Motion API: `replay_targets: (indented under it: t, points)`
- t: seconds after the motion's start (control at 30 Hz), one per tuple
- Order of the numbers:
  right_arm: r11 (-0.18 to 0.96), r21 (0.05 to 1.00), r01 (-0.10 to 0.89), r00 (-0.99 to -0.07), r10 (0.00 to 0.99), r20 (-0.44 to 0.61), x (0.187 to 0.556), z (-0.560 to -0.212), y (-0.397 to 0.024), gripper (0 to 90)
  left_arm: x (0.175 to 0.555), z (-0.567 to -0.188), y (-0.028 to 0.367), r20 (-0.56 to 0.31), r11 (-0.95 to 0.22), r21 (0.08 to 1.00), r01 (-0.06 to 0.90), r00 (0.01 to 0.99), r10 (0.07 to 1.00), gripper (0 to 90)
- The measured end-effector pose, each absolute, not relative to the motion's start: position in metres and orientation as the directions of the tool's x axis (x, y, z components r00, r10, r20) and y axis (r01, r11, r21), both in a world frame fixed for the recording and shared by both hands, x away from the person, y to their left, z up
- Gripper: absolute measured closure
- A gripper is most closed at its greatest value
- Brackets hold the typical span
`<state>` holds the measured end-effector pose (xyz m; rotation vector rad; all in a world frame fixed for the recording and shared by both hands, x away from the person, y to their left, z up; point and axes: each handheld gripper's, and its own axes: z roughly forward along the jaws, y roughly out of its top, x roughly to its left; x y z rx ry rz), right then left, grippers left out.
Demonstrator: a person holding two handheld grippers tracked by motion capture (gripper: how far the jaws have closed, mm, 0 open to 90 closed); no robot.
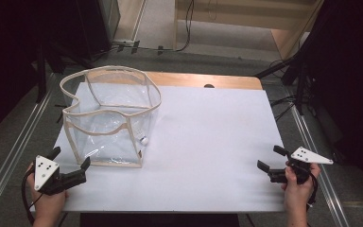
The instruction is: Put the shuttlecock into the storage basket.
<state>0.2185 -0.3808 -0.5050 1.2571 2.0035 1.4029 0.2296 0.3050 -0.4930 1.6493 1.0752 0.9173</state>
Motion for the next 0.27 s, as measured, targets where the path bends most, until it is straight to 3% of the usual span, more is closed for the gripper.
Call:
replay_targets:
  t: [0.27]
  points:
    - [0.091,0.888,0.450,-0.521,0.835,0.178,0.2213,-0.5060,-0.3791,0.0,0.2297,-0.4929,0.3051,0.093,-0.182,0.953,0.241,0.341,0.936,0.3]
